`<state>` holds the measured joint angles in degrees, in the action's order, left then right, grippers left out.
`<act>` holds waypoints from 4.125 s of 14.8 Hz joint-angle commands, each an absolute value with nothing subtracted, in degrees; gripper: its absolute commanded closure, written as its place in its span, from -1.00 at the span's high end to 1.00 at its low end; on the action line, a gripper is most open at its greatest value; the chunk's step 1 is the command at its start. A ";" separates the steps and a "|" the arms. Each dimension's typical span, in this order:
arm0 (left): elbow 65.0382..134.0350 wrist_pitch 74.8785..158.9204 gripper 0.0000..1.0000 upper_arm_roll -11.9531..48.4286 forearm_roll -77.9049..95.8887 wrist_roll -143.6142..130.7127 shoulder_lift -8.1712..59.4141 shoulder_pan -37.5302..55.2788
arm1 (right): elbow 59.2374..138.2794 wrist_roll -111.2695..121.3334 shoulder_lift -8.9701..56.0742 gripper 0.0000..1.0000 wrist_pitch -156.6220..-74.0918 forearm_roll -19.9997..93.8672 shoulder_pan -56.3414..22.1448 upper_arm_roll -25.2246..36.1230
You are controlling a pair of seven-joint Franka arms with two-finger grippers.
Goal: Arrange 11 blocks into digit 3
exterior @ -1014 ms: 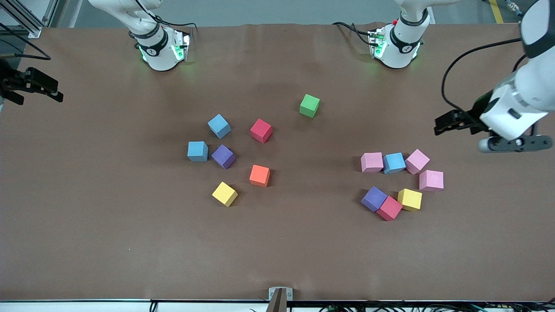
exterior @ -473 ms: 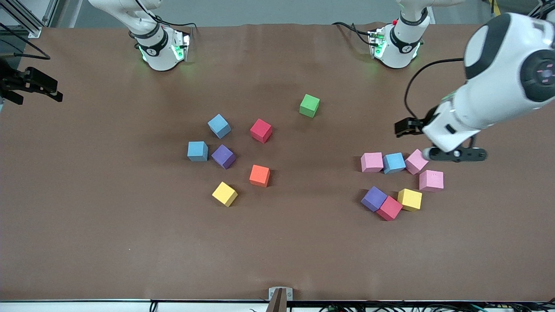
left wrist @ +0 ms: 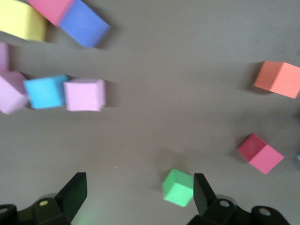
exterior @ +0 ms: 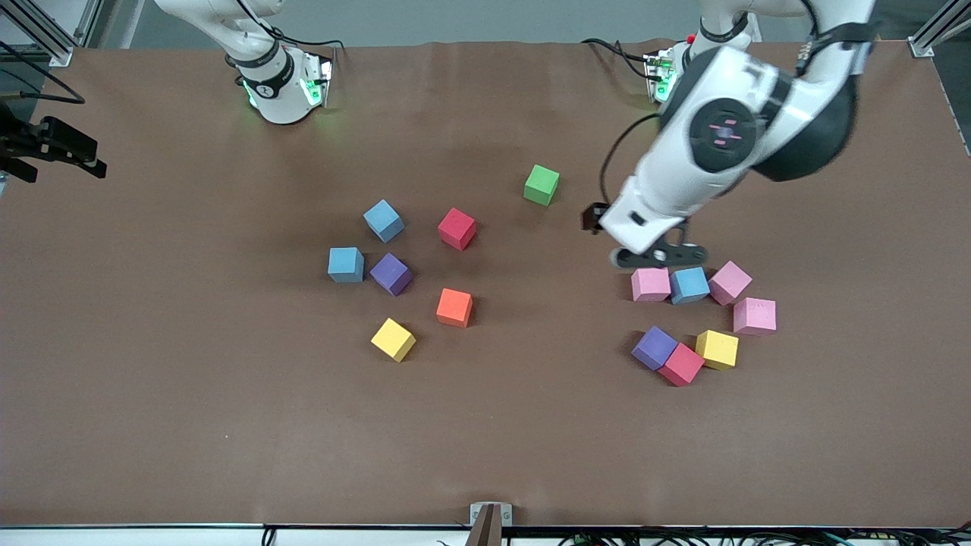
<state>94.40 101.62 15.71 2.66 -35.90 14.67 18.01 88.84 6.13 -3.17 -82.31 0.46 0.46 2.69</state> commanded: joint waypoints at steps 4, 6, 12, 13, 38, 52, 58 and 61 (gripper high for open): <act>108.78 116.78 1.00 15.38 2.64 -48.78 12.57 28.64 | 89.03 6.15 -0.54 1.00 -84.02 -0.26 1.32 2.55; 112.13 119.00 1.00 15.47 2.46 -48.78 12.39 30.31 | 87.99 6.68 2.28 1.00 -84.99 0.26 1.84 2.72; 116.27 122.33 0.95 17.48 0.44 -47.11 12.04 30.85 | 87.37 6.77 10.18 1.00 -88.06 -0.61 3.25 2.81; 117.85 124.78 0.94 18.19 0.44 -45.80 12.13 30.85 | 87.19 6.77 10.37 1.00 -88.94 -0.88 3.77 2.81; 130.78 141.33 0.94 21.01 -8.00 -37.27 19.34 34.28 | 89.47 -37.08 9.93 1.00 -88.07 0.09 -9.92 2.29; 125.61 140.71 -0.23 21.27 -7.03 -52.45 21.96 34.45 | 99.73 -56.40 8.79 1.00 -98.74 8.79 -20.64 2.29; 116.12 140.63 -0.23 21.80 -6.94 -65.73 28.64 38.05 | 105.64 -66.62 9.49 1.00 -110.65 8.61 -27.94 2.29; 113.47 140.54 -0.23 21.71 -6.94 -67.67 30.93 38.94 | 105.56 -67.58 11.51 1.00 -112.75 8.61 -28.92 2.37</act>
